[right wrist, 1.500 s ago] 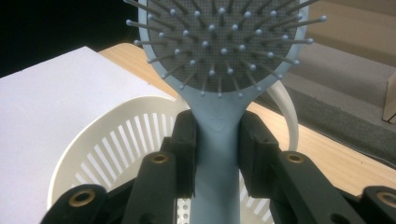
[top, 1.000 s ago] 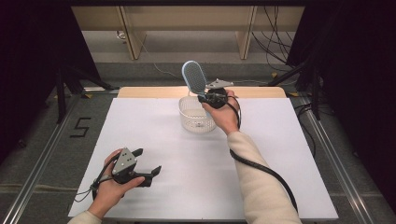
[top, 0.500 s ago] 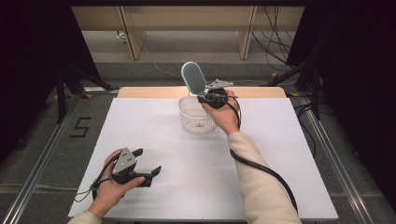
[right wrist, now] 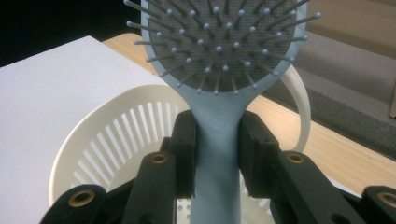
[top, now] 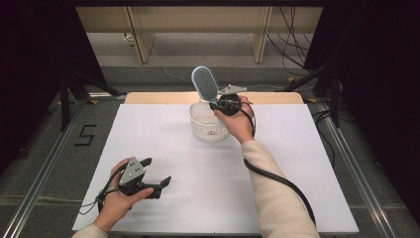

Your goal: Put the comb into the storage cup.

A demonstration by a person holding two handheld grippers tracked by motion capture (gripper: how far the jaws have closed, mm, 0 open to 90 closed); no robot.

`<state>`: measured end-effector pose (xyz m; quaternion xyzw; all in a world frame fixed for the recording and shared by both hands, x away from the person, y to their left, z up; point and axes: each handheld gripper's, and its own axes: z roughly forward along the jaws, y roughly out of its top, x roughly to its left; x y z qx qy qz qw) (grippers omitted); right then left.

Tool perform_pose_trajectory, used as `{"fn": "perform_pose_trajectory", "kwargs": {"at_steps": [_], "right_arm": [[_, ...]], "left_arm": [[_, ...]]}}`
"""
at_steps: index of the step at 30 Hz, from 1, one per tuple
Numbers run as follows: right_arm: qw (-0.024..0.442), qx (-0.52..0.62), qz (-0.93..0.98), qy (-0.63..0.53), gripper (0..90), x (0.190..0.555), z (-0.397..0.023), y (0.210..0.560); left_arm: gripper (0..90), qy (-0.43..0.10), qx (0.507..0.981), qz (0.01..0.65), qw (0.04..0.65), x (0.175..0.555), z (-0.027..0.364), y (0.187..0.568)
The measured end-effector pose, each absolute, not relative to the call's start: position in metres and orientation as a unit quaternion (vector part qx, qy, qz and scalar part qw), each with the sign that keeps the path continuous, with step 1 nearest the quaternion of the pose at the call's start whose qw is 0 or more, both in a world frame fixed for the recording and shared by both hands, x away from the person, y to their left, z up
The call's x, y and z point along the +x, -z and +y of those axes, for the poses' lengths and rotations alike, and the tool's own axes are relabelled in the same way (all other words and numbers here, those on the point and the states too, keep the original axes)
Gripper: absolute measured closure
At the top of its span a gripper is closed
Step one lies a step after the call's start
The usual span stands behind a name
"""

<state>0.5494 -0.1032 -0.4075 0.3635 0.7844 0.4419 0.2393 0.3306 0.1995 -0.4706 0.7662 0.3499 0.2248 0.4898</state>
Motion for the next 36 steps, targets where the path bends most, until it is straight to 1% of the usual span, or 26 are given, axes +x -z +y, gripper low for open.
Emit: {"fn": "perform_pose_trajectory", "kwargs": {"at_steps": [14, 16, 17, 19, 21, 24, 29, 36], "right_arm": [[0.237, 0.360, 0.789, -0.438, 69.4, 0.549, -0.104, 0.408], [0.230, 0.357, 0.794, -0.435, 65.8, 0.549, -0.103, 0.408], [0.225, 0.351, 0.799, -0.433, 62.3, 0.549, -0.103, 0.409], [0.215, 0.336, 0.814, -0.423, 52.5, 0.548, -0.103, 0.409], [0.211, 0.324, 0.817, -0.427, 46.5, 0.545, -0.102, 0.411], [0.205, 0.320, 0.816, -0.436, 39.7, 0.542, -0.103, 0.407], [0.205, 0.318, 0.816, -0.437, 35.7, 0.539, -0.107, 0.398], [0.205, 0.315, 0.822, -0.428, 31.3, 0.536, -0.108, 0.394]], "left_arm": [[7.0, -0.224, 0.767, 0.350, 0.489, 0.331, 0.199, 0.471], [7.0, -0.225, 0.766, 0.350, 0.490, 0.331, 0.199, 0.471], [7.0, -0.225, 0.766, 0.350, 0.490, 0.331, 0.199, 0.471], [7.0, -0.225, 0.766, 0.350, 0.490, 0.331, 0.200, 0.471], [7.0, -0.225, 0.767, 0.350, 0.489, 0.331, 0.199, 0.471], [7.0, -0.225, 0.767, 0.350, 0.489, 0.330, 0.199, 0.471], [7.0, -0.225, 0.768, 0.349, 0.487, 0.330, 0.199, 0.471], [7.0, -0.225, 0.769, 0.348, 0.487, 0.331, 0.199, 0.471]]}}
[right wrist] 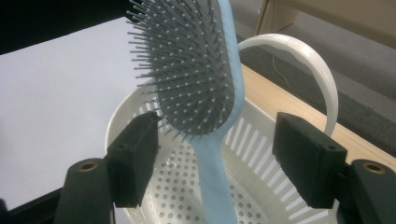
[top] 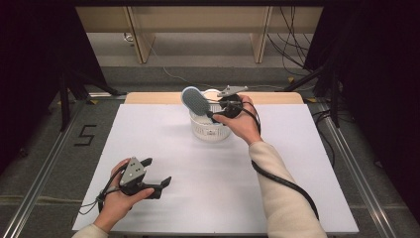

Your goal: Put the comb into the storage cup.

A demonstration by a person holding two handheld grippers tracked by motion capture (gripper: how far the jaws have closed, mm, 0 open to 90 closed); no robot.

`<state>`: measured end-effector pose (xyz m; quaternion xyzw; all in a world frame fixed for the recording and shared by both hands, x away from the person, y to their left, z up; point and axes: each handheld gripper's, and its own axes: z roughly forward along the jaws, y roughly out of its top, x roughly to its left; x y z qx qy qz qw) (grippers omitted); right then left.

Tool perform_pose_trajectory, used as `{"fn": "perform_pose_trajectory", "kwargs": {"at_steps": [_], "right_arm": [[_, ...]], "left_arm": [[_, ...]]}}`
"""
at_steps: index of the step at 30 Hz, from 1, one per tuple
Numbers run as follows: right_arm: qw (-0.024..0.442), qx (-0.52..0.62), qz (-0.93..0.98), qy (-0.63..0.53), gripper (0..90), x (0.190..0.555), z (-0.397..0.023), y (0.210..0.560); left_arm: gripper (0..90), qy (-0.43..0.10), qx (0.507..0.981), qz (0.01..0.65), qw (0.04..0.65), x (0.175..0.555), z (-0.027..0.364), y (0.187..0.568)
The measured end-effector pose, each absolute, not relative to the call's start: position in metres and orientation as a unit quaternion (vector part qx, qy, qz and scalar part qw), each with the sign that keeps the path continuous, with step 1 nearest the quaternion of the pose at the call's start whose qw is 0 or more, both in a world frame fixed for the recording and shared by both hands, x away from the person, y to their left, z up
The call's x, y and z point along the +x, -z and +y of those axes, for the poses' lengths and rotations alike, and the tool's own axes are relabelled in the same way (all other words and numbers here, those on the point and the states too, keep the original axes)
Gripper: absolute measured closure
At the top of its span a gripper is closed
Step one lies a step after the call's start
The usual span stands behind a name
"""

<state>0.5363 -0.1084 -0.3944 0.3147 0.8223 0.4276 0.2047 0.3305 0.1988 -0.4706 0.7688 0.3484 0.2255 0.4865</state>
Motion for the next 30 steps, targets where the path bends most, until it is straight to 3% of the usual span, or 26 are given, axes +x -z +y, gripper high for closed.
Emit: {"fn": "perform_pose_trajectory", "kwargs": {"at_steps": [15, 30], "right_arm": [[0.198, 0.318, 0.826, -0.422, 20.5, 0.526, -0.119, 0.390], [0.186, 0.317, 0.822, -0.435, 15.6, 0.508, -0.137, 0.389]], "left_arm": [[7.1, -0.226, 0.769, 0.348, 0.485, 0.330, 0.199, 0.471], [7.2, -0.226, 0.770, 0.351, 0.483, 0.331, 0.199, 0.472]]}}
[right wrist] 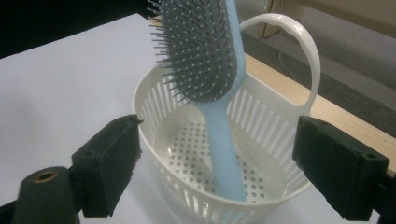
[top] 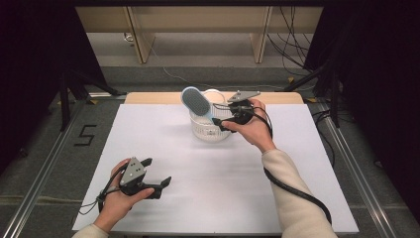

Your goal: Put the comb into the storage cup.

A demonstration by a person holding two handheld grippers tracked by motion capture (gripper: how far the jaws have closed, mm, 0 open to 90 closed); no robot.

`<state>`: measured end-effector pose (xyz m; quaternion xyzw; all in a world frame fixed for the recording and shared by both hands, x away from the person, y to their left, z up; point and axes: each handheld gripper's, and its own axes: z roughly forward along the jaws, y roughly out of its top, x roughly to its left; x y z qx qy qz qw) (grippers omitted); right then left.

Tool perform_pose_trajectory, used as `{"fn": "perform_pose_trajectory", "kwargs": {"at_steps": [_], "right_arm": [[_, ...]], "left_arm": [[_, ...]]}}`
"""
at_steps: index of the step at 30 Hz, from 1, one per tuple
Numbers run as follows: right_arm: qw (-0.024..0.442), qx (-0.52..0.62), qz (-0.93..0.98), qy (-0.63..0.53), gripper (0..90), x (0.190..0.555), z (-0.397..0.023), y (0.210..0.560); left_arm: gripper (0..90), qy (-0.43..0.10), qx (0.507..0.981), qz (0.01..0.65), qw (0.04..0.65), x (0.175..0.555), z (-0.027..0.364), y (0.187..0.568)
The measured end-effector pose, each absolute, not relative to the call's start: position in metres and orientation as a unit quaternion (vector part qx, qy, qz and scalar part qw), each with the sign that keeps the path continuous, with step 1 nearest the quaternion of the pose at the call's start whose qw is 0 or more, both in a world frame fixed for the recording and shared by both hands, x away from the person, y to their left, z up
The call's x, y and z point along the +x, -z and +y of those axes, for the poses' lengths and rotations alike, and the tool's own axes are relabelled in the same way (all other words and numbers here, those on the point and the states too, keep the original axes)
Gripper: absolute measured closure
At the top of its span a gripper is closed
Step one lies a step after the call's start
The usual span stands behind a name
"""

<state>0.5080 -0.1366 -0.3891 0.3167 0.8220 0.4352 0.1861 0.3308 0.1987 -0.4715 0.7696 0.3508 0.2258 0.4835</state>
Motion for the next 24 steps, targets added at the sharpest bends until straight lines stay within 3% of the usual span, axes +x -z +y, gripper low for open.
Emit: {"fn": "perform_pose_trajectory", "kwargs": {"at_steps": [24], "right_arm": [[0.202, 0.323, 0.815, -0.436, 15.4, 0.470, -0.180, 0.394]], "left_arm": [[7.1, -0.226, 0.770, 0.354, 0.481, 0.331, 0.198, 0.472]]}}
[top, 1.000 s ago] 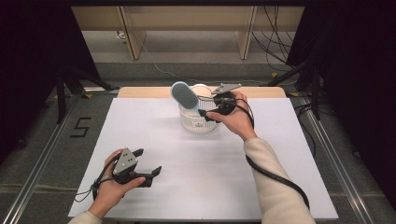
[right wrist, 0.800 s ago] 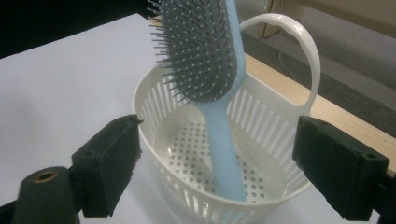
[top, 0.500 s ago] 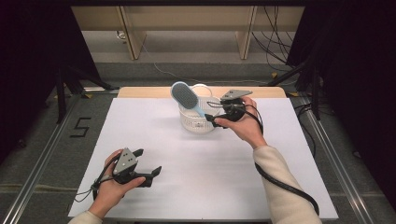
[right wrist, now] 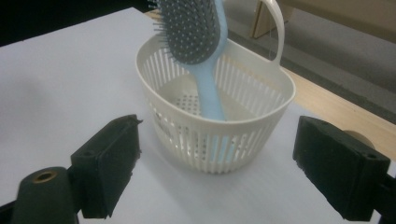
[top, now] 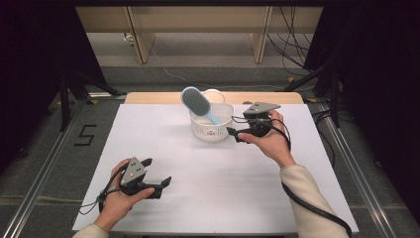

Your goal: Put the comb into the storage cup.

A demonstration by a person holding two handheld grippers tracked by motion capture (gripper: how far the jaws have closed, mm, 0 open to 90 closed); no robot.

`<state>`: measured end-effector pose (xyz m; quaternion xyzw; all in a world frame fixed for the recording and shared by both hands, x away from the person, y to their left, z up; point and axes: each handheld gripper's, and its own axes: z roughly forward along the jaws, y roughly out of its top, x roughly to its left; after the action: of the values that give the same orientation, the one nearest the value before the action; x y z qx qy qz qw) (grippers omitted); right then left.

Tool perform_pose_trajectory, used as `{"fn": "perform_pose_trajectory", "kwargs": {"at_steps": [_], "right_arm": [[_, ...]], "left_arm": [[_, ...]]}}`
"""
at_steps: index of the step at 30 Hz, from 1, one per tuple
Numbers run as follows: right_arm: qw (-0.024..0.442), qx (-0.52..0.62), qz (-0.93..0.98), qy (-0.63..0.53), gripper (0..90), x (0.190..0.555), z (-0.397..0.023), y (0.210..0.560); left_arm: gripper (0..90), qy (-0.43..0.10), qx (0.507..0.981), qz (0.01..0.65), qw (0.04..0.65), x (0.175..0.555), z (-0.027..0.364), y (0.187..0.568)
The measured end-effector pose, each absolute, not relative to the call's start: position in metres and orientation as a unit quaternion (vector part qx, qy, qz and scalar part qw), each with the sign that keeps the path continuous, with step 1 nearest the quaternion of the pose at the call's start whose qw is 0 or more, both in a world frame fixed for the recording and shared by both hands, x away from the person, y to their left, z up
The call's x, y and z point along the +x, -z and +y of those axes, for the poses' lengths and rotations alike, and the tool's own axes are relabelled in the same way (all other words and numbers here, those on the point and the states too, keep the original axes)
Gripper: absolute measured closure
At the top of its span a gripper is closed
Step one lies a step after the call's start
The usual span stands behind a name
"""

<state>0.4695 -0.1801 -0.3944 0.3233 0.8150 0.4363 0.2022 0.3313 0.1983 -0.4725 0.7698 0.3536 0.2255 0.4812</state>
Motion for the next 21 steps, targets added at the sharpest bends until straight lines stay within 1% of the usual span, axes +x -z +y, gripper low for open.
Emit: {"fn": "perform_pose_trajectory", "kwargs": {"at_steps": [21], "right_arm": [[0.201, 0.328, 0.808, -0.446, 15.1, 0.435, -0.214, 0.408]], "left_arm": [[7.1, -0.227, 0.771, 0.354, 0.479, 0.331, 0.199, 0.473]]}}
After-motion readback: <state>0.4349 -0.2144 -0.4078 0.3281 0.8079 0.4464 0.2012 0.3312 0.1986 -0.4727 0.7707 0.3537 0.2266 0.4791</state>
